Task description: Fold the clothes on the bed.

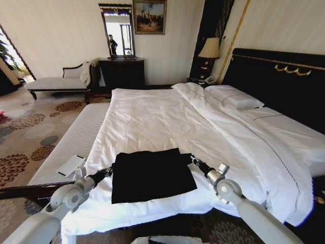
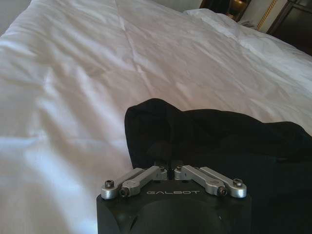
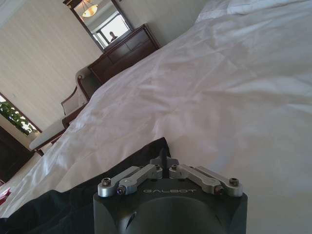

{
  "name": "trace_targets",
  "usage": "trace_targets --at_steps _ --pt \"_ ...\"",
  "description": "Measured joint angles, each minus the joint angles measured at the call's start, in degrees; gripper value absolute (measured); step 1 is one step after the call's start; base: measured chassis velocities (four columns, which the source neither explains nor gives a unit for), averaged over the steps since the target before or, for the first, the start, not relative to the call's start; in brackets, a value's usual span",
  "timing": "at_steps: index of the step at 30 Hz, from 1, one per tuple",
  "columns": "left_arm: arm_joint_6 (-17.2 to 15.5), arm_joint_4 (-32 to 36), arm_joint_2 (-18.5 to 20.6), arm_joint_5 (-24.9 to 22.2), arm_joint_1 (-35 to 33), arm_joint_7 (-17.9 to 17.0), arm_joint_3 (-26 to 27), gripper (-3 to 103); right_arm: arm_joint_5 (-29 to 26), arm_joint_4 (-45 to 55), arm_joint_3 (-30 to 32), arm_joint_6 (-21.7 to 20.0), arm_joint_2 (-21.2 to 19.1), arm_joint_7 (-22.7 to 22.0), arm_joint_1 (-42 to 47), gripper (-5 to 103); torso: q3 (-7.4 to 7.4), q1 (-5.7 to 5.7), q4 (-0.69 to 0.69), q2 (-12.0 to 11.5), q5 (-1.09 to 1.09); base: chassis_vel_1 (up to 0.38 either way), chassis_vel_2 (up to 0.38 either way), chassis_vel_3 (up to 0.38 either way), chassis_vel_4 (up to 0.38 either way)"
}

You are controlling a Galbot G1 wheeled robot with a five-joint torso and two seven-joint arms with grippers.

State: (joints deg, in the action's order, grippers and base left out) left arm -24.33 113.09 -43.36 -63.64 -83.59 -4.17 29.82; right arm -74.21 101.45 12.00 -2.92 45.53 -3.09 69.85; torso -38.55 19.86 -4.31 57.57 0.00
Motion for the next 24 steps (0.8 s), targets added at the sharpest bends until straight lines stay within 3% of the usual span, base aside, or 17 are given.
trace_targets --at_steps 10,16,18,20,21,23,24 --pt "-0.38 3.53 2.30 -0.48 -5.05 0.06 5.13 1 0.97 2.40 1.76 -0.14 -0.92 0.41 4.60 1 0.00 0.00 0.00 0.01 -0.01 0.000 0.000 0.000 0.000" --pt "-0.95 3.51 1.63 1.78 -6.83 -0.21 5.83 1 2.42 1.86 1.87 -0.18 -0.70 0.69 5.23 -1 0.00 0.00 0.00 0.01 0.00 0.000 0.000 0.000 0.000" --pt "-1.54 3.96 1.53 1.80 -7.51 -0.33 6.26 -1 2.55 2.04 2.14 -0.17 -0.82 0.67 5.58 3 0.00 0.00 -0.01 0.00 0.01 0.000 0.000 0.000 0.000" --pt "-2.26 4.81 1.68 1.71 -8.97 -0.29 7.95 5 2.55 2.66 2.61 -0.17 -1.29 0.62 6.18 9 0.00 0.00 -0.01 0.00 0.01 0.000 0.000 0.000 0.000" --pt "-2.90 6.04 2.04 1.25 -10.84 0.13 10.36 16 2.37 3.60 3.36 -0.19 -2.05 0.39 7.00 14 0.00 0.00 0.00 0.00 -0.01 0.000 0.000 0.000 0.000" --pt "-3.26 6.86 2.33 0.81 -12.38 0.51 12.42 16 2.14 4.35 4.04 -0.20 -2.60 0.09 7.57 19 0.00 0.00 0.00 0.00 -0.02 0.000 0.000 0.000 0.000" --pt "-3.52 7.32 2.54 0.44 -13.46 0.72 13.98 21 1.87 5.15 4.72 -0.23 -3.19 -0.32 8.17 25 0.00 0.00 0.00 0.01 -0.02 0.000 0.000 0.000 0.000"
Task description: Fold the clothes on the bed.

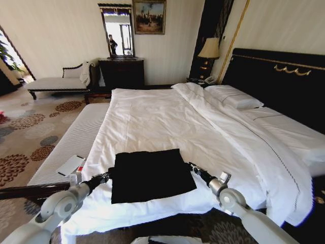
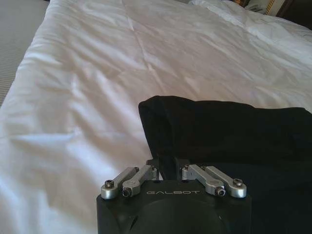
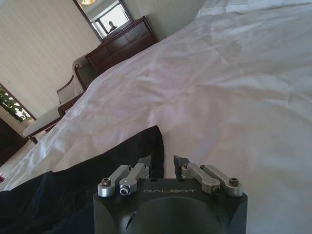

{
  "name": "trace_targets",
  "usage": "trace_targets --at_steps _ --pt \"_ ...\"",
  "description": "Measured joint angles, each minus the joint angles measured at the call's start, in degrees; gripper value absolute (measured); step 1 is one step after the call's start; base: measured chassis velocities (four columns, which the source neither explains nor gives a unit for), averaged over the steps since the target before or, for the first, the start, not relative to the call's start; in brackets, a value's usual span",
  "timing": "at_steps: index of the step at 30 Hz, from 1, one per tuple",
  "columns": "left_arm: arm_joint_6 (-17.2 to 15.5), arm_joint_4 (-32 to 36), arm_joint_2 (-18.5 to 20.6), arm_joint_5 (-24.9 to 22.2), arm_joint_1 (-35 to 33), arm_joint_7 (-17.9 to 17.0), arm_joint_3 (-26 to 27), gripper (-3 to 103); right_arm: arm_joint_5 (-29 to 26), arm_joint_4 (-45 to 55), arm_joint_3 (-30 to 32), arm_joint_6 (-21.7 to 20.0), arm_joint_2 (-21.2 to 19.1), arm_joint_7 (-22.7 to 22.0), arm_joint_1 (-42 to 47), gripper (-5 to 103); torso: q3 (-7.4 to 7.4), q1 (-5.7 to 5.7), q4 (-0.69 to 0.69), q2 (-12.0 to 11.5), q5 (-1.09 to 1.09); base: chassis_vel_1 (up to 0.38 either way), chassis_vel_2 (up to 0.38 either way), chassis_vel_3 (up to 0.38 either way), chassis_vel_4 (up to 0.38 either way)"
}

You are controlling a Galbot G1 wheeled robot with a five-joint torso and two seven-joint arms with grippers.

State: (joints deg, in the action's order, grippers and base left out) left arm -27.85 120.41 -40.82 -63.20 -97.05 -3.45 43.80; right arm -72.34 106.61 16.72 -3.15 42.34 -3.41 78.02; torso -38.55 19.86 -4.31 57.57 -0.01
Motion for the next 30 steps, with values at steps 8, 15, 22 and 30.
trace_targets --at_steps 8,15,22,30 --pt "-3.43 -1.82 0.72 -11.52 6.52 -1.41 7.50 53 -5.08 3.57 6.30 -1.35 -3.90 -2.32 -0.71 58 0.00 -0.01 -0.01 0.00 0.01 0.000 0.000 0.000 0.000" --pt "-9.21 -13.03 -1.65 -17.55 26.12 -7.18 -5.39 80 -6.61 -1.26 1.16 -2.30 -2.10 -4.04 -10.52 80 -0.01 0.01 -0.03 -0.01 0.01 0.000 0.000 0.000 0.000" --pt "-13.31 -22.28 -4.01 -16.91 32.78 -2.13 -12.20 96 -6.45 -4.64 -2.82 -2.97 -0.64 -4.92 -14.48 99 -0.02 0.01 0.00 -0.01 0.01 0.000 0.000 0.000 0.000" --pt "-14.52 -29.20 -8.50 -15.13 37.73 3.43 -16.43 100 -6.21 -9.07 -6.53 -3.18 1.21 -5.26 -18.48 100 -0.01 0.02 -0.01 -0.01 0.01 0.000 0.000 0.000 0.000"
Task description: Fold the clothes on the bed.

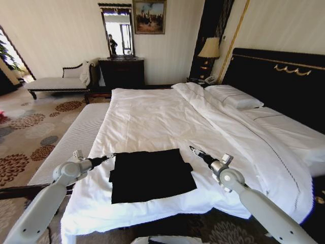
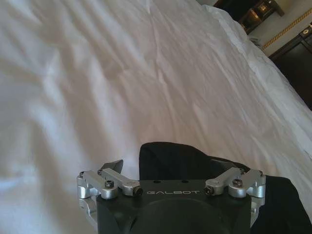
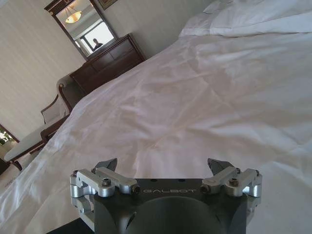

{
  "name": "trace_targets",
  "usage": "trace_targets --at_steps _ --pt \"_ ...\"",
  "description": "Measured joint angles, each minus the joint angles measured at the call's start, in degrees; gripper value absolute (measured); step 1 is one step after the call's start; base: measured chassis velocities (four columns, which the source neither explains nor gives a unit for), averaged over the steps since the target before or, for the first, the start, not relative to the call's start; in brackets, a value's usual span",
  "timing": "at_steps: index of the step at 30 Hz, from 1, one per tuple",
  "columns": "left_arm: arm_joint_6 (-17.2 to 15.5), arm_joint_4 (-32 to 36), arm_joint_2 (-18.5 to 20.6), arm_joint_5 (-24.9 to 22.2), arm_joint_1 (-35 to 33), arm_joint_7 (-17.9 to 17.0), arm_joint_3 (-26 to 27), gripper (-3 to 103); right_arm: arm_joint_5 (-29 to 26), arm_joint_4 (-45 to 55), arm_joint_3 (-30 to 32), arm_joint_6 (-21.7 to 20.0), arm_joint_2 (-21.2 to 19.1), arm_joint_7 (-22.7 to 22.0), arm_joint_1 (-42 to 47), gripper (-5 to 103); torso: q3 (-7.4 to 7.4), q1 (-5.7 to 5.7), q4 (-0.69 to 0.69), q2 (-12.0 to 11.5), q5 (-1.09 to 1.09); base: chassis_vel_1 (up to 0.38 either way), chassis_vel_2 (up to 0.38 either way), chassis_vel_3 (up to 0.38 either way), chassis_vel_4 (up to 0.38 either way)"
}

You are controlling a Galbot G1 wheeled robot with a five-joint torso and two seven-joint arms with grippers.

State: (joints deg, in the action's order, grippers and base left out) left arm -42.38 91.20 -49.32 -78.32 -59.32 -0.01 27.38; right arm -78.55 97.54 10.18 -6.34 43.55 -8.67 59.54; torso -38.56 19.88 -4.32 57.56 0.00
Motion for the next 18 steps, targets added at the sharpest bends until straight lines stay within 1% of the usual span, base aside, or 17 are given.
trace_targets --at_steps 1,4,5,6,7,9,12,14,15,17,18 --pt "0.00 0.00 0.00 0.00 0.00 0.00 0.00 100 0.00 0.00 0.00 0.00 0.00 0.00 0.00 100 0.00 0.00 0.00 0.00 0.00 0.000 0.000 0.000 0.000" --pt "0.13 -1.71 -1.84 1.19 1.22 0.72 -1.56 100 0.13 -1.92 -1.63 0.00 0.94 -0.08 -1.89 100 0.01 -0.01 0.00 0.00 -0.01 0.000 0.000 0.000 0.000" --pt "0.41 -2.01 -2.32 1.40 1.54 0.78 -1.88 102 0.20 -2.30 -1.99 0.00 1.16 -0.10 -2.28 100 0.01 -0.01 0.01 0.00 0.01 0.000 0.000 0.000 0.000" --pt "0.41 -2.01 -2.32 1.40 1.54 0.78 -1.88 102 0.20 -2.30 -1.99 0.00 1.16 -0.10 -2.28 100 0.01 -0.01 0.01 0.00 0.01 0.000 0.000 0.000 0.000" --pt "0.67 -2.35 -2.82 1.68 1.90 0.82 -2.24 100 0.31 -2.66 -2.39 0.00 1.39 -0.12 -2.66 100 0.01 -0.01 0.01 0.00 0.01 0.000 0.000 0.000 0.000" --pt "0.95 -2.70 -3.31 2.07 2.23 0.91 -2.62 99 0.40 -3.01 -2.75 0.00 1.61 -0.15 -3.03 100 0.01 -0.01 0.01 0.00 0.00 0.000 0.000 0.000 0.000" --pt "1.54 -2.98 -3.71 2.96 2.41 1.32 -3.10 84 0.50 -3.54 -3.10 -0.02 1.80 -0.28 -3.71 100 0.01 -0.01 0.00 0.00 0.00 0.000 0.000 0.000 0.000" --pt "1.65 -2.96 -3.70 3.08 2.38 1.35 -3.10 84 0.57 -3.68 -3.18 -0.02 1.81 -0.29 -3.84 100 0.01 -0.01 0.00 0.00 0.00 0.000 0.000 0.000 0.000" --pt "1.87 -2.82 -3.59 3.19 2.20 1.41 -3.06 73 0.67 -3.97 -3.35 -0.02 1.88 -0.30 -4.11 100 0.01 -0.01 0.00 0.00 0.00 0.000 0.000 0.000 0.000" --pt "2.00 -2.71 -3.49 3.27 2.04 1.43 -2.93 73 0.69 -4.20 -3.53 -0.03 2.00 -0.30 -4.35 100 0.01 -0.01 0.00 0.01 0.01 0.000 0.000 0.000 0.000" --pt "2.21 -2.55 -3.36 3.48 1.77 1.49 -2.64 68 0.52 -4.48 -3.82 -0.20 2.20 -0.30 -4.68 100 0.01 -0.02 0.00 0.01 0.01 0.000 0.000 0.000 0.000"
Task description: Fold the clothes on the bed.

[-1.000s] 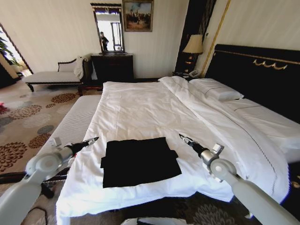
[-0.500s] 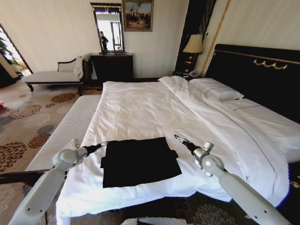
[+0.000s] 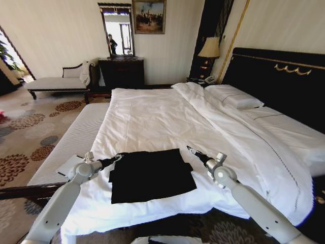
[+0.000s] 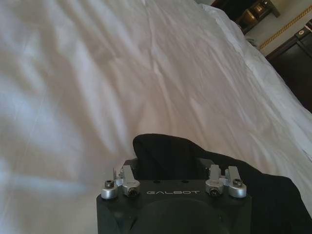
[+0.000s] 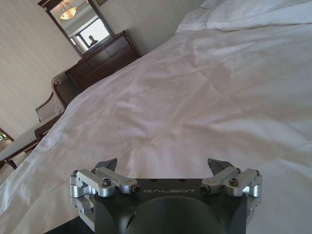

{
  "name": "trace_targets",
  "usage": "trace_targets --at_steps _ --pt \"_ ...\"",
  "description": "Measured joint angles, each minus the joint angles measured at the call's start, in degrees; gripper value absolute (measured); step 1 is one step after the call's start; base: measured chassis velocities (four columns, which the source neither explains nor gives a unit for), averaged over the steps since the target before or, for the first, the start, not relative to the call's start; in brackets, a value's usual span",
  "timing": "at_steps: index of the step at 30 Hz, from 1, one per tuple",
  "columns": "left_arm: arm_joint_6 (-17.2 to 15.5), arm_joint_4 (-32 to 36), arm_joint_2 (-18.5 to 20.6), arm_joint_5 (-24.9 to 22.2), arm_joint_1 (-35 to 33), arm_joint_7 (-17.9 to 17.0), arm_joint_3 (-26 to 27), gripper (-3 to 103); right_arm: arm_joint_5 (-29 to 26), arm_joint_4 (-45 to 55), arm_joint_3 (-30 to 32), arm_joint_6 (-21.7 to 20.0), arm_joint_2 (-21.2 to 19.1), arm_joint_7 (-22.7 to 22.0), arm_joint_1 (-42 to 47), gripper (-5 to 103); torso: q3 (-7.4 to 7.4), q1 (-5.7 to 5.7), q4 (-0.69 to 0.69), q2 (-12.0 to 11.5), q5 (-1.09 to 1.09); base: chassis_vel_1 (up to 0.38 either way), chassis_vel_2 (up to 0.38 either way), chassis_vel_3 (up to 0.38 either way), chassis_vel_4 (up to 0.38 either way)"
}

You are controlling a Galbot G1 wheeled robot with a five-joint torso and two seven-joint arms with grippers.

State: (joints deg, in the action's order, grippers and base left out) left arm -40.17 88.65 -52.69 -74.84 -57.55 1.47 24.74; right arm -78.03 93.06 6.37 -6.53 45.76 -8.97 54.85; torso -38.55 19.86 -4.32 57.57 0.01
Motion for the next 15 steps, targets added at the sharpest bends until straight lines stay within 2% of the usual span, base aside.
trace_targets --at_steps 3,4,7,10,12,13,15 --pt "0.33 0.26 0.28 0.55 -0.69 0.07 0.84 51 -2.15 -0.91 -1.07 -1.76 0.52 -0.37 -1.57 100 0.00 0.00 0.01 0.00 0.00 0.000 0.000 0.000 0.000" --pt "0.33 0.26 0.28 0.55 -0.69 0.07 0.84 51 -2.15 -0.91 -1.07 -1.76 0.52 -0.37 -1.57 100 0.00 0.00 0.01 0.00 0.00 0.000 0.000 0.000 0.000" --pt "0.74 0.59 1.05 0.72 -1.23 0.10 1.60 35 -3.75 -2.90 -2.79 -4.82 0.94 -0.12 -4.37 100 0.00 0.00 0.01 0.00 -0.01 0.000 0.000 0.000 0.000" --pt "0.97 0.62 1.33 0.85 -1.25 0.11 1.87 30 -4.08 -3.86 -3.79 -7.01 0.97 -0.03 -5.95 100 0.00 0.00 0.02 0.00 0.00 0.000 0.000 0.000 0.000" --pt "1.15 0.57 1.44 0.95 -1.24 0.11 2.26 19 -4.09 -4.92 -4.97 -9.74 0.92 0.23 -7.52 100 0.00 0.00 0.01 0.00 0.00 0.000 0.000 0.000 0.000" --pt "1.15 0.57 1.44 0.95 -1.24 0.11 2.26 19 -4.09 -4.92 -4.97 -9.74 0.92 0.23 -7.52 100 0.00 0.00 0.01 0.00 0.00 0.000 0.000 0.000 0.000" --pt "1.24 0.55 1.47 1.08 -1.33 0.11 2.50 8 -3.99 -5.58 -5.91 -11.28 0.86 0.53 -8.40 100 0.00 0.00 0.01 0.00 0.00 0.000 0.000 0.000 0.000"
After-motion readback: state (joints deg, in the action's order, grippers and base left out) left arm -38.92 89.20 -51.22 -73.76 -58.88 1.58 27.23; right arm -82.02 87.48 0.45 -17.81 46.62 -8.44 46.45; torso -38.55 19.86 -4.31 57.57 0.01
